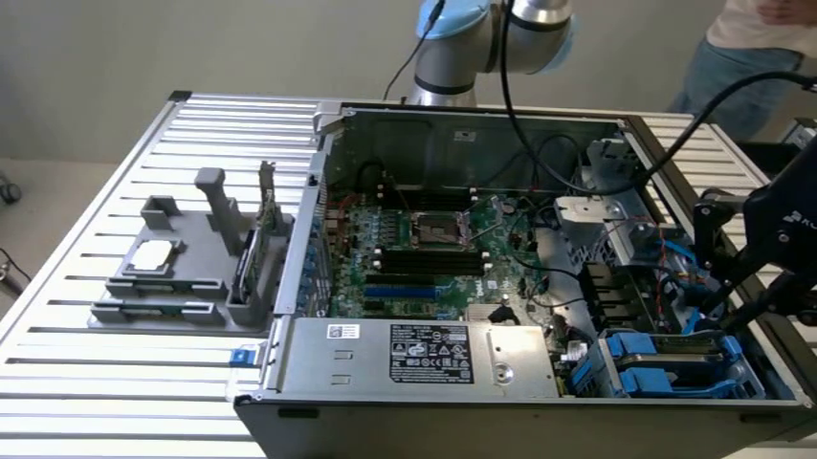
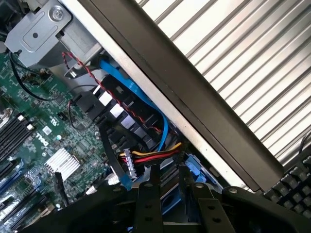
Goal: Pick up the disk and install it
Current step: 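Insert the first disk wire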
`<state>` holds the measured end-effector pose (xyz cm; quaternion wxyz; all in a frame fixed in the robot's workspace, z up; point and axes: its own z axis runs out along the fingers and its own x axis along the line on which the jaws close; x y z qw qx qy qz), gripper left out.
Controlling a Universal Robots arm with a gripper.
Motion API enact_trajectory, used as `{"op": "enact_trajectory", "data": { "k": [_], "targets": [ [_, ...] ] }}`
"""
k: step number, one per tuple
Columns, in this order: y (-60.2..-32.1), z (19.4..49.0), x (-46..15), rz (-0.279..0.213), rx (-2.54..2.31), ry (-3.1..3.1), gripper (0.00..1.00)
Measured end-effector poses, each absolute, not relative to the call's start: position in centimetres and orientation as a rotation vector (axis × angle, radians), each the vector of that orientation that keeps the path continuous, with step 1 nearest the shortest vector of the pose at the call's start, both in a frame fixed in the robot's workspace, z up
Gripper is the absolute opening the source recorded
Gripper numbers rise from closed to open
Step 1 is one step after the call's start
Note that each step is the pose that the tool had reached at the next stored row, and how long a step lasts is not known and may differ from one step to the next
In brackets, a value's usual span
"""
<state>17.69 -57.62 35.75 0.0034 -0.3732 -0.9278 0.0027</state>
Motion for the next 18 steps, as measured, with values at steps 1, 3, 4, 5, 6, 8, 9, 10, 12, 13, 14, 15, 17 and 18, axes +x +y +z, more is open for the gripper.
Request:
{"op": "enact_trajectory", "data": {
  "k": [1, 3, 4, 5, 6, 8, 9, 10, 12, 13, 14, 15, 17, 18],
  "targets": [
    [-57.6, 35.7, 17.7, 0.009, -1.174, -2.905, 0.29],
    [-57.6, 35.6, 17.8, 0.011, -1.184, -2.898, 0.29],
    [-57.6, 35.6, 17.8, 0.011, -1.191, -2.895, 0.29],
    [-57.6, 35.6, 17.8, 0.011, -1.204, -2.889, 0.29],
    [-57.6, 35.6, 17.8, 0.011, -1.22, -2.882, 0.29],
    [-57.6, 35.5, 17.9, 0.011, -1.25, -2.87, 0.29],
    [-57.6, 35.5, 17.9, 0.011, -1.264, -2.863, 0.29],
    [-57.6, 35.4, 17.9, 0.01, -1.277, -2.858, 0.29],
    [-57.6, 35.3, 18.0, 0.01, -1.299, -2.847, 0.29],
    [-57.6, 35.2, 18.0, 0.01, -1.308, -2.844, 0.29],
    [-57.6, 35.1, 18.0, 0.01, -1.314, -2.841, 0.29],
    [-57.6, 35.0, 18.1, 0.01, -1.32, -2.838, 0.29],
    [-57.6, 34.8, 18.2, 0.011, -1.328, -2.833, 0.29],
    [-57.6, 34.7, 18.2, 0.012, -1.33, -2.83, 0.29]
  ]
}}
